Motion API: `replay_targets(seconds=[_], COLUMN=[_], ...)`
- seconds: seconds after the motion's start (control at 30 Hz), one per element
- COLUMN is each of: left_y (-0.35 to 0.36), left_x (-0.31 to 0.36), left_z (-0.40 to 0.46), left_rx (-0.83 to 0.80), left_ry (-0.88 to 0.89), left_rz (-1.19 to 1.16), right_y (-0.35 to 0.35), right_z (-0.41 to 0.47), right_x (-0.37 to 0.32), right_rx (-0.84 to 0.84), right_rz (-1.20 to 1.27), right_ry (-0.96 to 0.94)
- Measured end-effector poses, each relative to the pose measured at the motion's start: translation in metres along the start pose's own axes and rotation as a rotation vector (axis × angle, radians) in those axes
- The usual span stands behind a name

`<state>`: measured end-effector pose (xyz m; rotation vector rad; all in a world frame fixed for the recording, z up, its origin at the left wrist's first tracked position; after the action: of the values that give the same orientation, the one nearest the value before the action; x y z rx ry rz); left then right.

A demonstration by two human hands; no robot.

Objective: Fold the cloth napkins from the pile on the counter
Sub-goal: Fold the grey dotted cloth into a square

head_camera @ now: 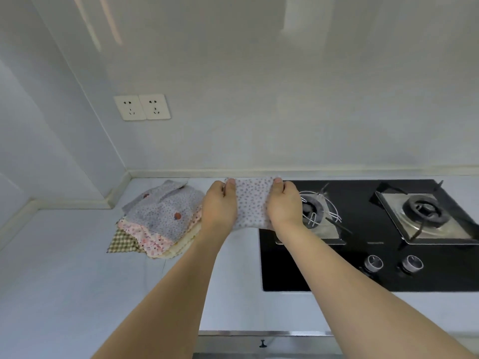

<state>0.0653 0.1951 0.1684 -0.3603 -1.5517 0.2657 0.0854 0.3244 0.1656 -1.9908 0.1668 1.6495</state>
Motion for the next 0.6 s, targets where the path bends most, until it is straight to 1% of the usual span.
replay_targets(seconds=[0.13, 0.3, 0.47, 0.6], left_y=[0.047, 0.122, 0.204, 0.257], left_x=[0.026, 0.067, 0.094, 0.118], left_z=[0.005, 0.008, 0.012, 0.011], left_rx=[-0.095, -0.307, -0.349, -0.381], left_ry=[-0.05, -0.154, -0.177, -0.189], left_rz=[-0.084, -0.256, -0.371, -0.37], right_y=[-0.054, -0.139, -0.216, -0.262], right_z=[0.02, 0.065, 0.106, 0.133], right_x=[0.01, 0.028, 0.053, 0.075], right_rx=[0.012, 0.02, 0.036, 0.071], right_rz=[0.027, 0.03, 0.016, 0.009], right_ry=[0.023, 0.0, 0.01, 0.053])
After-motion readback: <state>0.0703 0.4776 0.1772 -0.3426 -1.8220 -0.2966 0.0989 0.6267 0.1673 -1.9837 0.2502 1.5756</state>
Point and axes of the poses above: each hand's wrist, its own z-axis towards the middle knuckle, its own y-axis out of the palm, x = y × z, the point moved 1 cm from there along z, towards the middle knuckle, and after that the axes turned 9 degrees about -x, right-handed, at the moved point
